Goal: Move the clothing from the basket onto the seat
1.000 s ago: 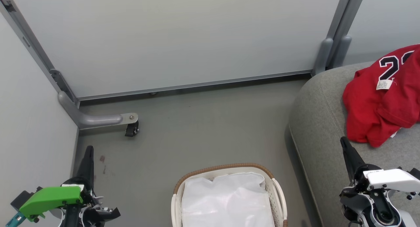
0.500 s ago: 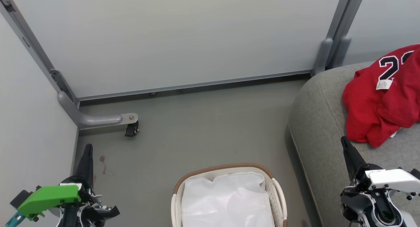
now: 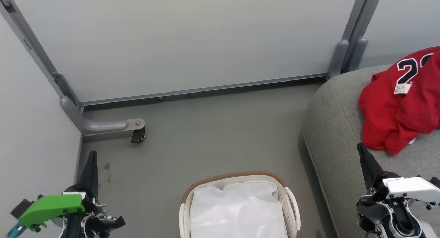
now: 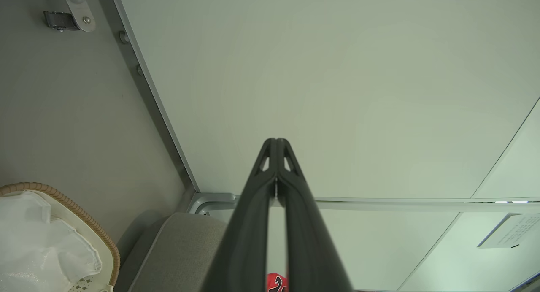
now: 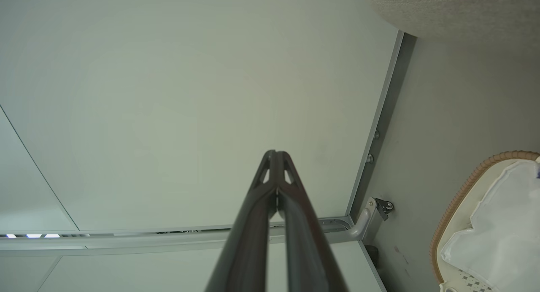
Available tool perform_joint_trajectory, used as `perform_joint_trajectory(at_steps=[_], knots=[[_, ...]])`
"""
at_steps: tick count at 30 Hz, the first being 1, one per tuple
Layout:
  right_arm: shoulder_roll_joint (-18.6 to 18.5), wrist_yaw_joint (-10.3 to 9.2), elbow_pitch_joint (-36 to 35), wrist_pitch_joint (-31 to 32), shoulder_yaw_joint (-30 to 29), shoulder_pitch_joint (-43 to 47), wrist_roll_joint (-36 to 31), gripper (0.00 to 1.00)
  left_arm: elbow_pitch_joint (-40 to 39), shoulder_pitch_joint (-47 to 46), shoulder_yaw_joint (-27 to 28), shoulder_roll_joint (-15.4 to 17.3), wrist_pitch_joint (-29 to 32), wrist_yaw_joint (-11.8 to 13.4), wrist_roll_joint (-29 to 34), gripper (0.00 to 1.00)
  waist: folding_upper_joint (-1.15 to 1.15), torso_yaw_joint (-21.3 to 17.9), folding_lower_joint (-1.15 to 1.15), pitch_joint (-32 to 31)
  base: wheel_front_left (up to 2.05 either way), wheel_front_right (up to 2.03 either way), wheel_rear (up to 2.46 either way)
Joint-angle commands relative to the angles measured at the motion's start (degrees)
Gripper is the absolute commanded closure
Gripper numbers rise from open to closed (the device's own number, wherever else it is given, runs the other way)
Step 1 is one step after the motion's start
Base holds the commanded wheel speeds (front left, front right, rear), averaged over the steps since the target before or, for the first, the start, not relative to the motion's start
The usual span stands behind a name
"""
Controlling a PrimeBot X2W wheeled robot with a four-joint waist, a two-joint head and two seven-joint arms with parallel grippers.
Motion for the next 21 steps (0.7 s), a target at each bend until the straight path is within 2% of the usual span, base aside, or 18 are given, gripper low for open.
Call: perform_joint_trajectory(at_steps=[1,21], knots=[[-0.4,-0.04,-0.2,0.2,-0.1,0.6,0.2,1.0,-0.1,-0.6,0.1,0.3,0.2,-0.4,-0.3,1.0,0.0,0.0,0.0,0.0,0.0,0.0,0.0],[-0.4,-0.04,-0.2,0.2,-0.1,0.6,0.2,1.0,-0.1,-0.6,0.1,0.3,0.2,-0.4,-0.3,1.0,0.0,0.0,0.0,0.0,0.0,0.0,0.0]])
